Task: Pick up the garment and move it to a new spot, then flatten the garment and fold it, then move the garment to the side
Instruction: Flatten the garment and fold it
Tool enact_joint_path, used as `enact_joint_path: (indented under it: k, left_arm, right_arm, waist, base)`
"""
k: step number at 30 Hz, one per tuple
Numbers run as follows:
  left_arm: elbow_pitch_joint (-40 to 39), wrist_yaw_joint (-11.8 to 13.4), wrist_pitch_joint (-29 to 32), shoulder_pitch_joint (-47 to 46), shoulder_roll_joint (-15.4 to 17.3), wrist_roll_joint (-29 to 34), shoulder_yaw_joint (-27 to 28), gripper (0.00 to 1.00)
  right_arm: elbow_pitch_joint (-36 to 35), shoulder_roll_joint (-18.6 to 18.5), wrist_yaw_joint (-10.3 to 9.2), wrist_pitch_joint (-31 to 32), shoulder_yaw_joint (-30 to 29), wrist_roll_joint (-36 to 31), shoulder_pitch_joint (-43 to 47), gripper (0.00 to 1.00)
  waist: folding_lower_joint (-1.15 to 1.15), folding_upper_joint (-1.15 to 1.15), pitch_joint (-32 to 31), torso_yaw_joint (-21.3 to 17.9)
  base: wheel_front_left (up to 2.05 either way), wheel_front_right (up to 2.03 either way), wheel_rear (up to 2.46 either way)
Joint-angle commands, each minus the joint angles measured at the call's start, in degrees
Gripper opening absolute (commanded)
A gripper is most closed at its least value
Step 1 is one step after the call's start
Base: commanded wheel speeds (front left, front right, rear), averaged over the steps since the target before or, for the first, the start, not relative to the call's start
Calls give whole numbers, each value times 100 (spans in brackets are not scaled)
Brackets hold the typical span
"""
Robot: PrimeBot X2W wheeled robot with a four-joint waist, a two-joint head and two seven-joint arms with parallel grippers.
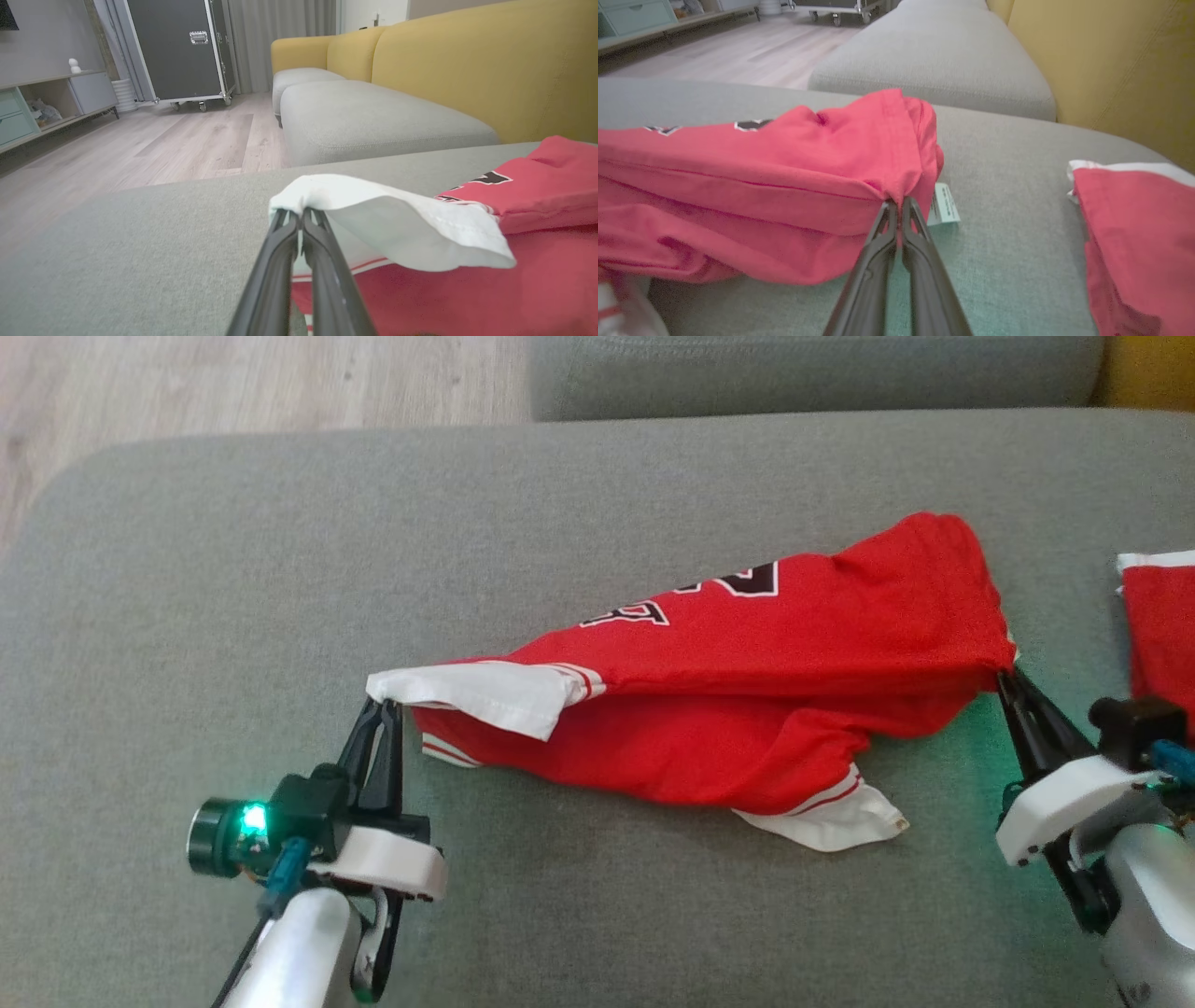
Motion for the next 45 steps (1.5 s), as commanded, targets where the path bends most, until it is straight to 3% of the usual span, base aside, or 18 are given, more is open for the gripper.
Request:
enact_joint_path:
  k: [1,10,18,23,27,33,40,45]
  left_arm:
    - [-227,-20,-30,-174,108,24,267,0]
    - [-897,-349,-30,-522,537,59,485,0]
    - [-1886,-830,161,-1921,1005,-119,645,0]
    - [-1938,-993,531,-2891,1170,-412,703,0]
    - [-1549,-1059,808,-3448,1155,-745,697,0]
    - [-270,-1123,1017,-4814,1183,-775,289,0]
    - [1052,-1111,203,-6574,986,-334,-28,0]
    - [1244,-1073,-21,-7255,784,-152,-14,0]
  right_arm:
    - [-313,-196,-4,-78,-39,30,106,0]
    - [-1701,-704,-4,-51,-592,253,282,0]
    - [-3431,-1479,-4,796,-966,711,-342,0]
    - [-3918,-1685,-4,1215,-873,790,-1172,0]
    - [-3736,-1636,-4,1329,-572,853,-1775,0]
    - [-2699,-1482,-4,1367,167,980,-3022,0]
    - [-1376,-1232,-4,572,448,916,-4473,0]
    - [-777,-1196,-4,3,417,553,-5142,0]
  waist:
    - [0,0,-117,-59]
    - [0,0,-705,-363]
    - [0,0,-913,-637]
    - [0,0,-860,-809]
    - [0,0,-746,-859]
    - [0,0,-97,-715]
    - [0,0,794,-511]
    - [0,0,1158,-394]
  base:
    - [0,0,0]
    - [0,0,0]
    - [0,0,0]
    - [0,0,0]
    - [0,0,0]
    - [0,0,0]
    - [0,0,0]
    - [0,0,0]
